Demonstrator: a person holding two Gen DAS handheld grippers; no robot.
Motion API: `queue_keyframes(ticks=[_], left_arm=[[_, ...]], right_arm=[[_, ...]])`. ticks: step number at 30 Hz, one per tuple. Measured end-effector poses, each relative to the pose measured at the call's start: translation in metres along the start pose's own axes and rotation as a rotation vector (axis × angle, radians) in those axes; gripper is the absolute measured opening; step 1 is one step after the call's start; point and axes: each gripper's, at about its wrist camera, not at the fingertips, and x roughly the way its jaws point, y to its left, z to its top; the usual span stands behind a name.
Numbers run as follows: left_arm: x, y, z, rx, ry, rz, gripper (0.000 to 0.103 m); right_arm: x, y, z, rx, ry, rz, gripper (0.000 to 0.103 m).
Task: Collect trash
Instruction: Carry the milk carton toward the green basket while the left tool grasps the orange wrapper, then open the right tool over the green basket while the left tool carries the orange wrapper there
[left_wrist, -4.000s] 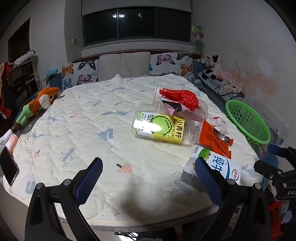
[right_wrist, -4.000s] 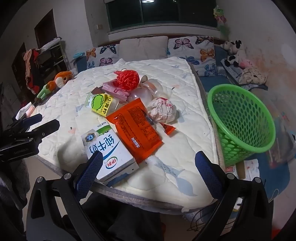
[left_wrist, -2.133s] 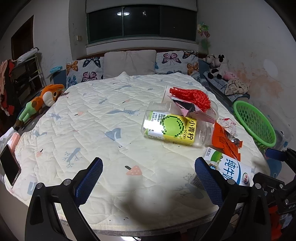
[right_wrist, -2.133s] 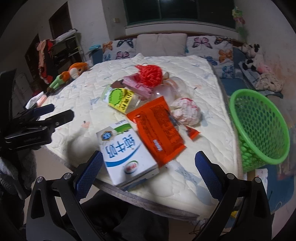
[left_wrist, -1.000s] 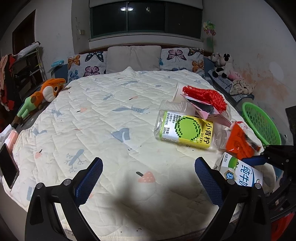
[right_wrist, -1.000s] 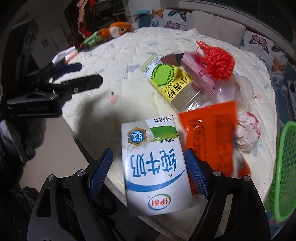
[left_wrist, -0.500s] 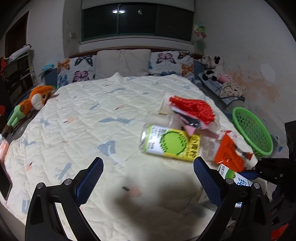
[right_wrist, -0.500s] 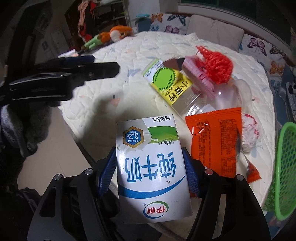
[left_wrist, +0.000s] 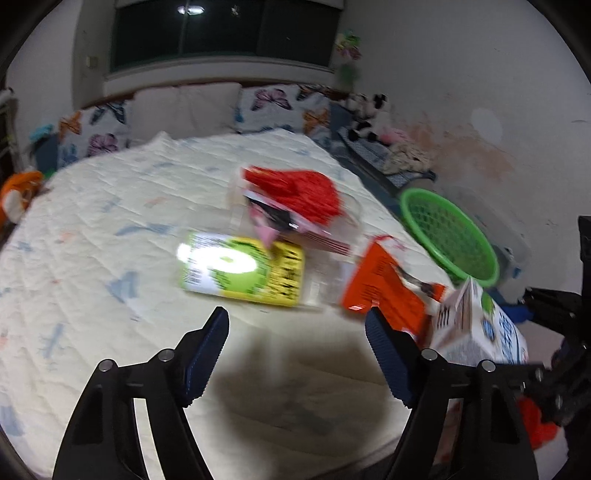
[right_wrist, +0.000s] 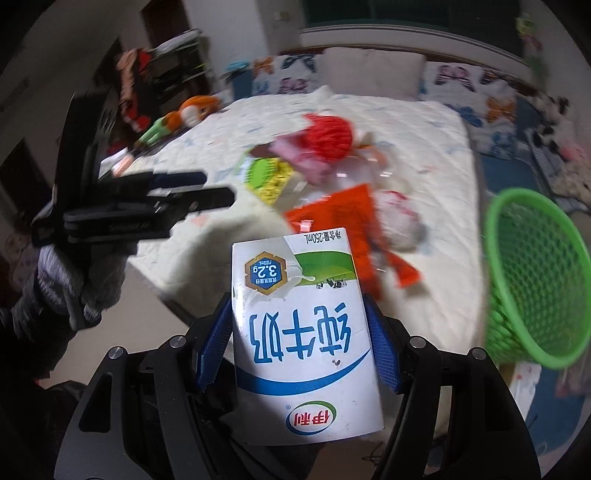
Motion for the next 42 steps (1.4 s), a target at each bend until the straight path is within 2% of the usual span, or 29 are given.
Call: queue_keyframes(ticks=[9,14,20,23,27,31,36,42], left_arm=[[0.044,-0.026,-0.005,-0.050,0.062,-0.143,0.071],[0.067,-0.030,-0.004,-0.125,0.085,-0.193,0.069],[0.083,-0.038,-0.008,-0.160,0.111,-0.227,0.061],[0.087,-0.043,-0.011,-0.172,0.121,-0.243,0.051],[0.091,-0.048,-0.013,-0.181,0.127,-0.261,0.031],[0.083,-0.051,-0.014,-0.173,0.115,-0.259,0.020],[0.056,-0.055,-0.010,-0.123,0.077,-0.257,0.010],[0.035,-0.065,0.004,-0.069,0.032,-0.270,0.009]], right_arm=[[-0.017,-0.036,-0.014,0.108,-0.037,-0.054,0.067],[-0.024,-0.047,-0.018,0.138,-0.052,-0.062,0.067],[-0.028,-0.053,-0.021,0.158,-0.061,-0.075,0.067],[-0.030,-0.055,-0.024,0.165,-0.063,-0.082,0.067],[-0.034,-0.059,-0.027,0.180,-0.069,-0.087,0.067],[-0.038,-0.063,-0.027,0.194,-0.078,-0.094,0.067],[-0.045,-0.068,-0.027,0.214,-0.101,-0.107,0.067],[-0.051,-0.084,-0.024,0.242,-0.126,-0.154,0.067]])
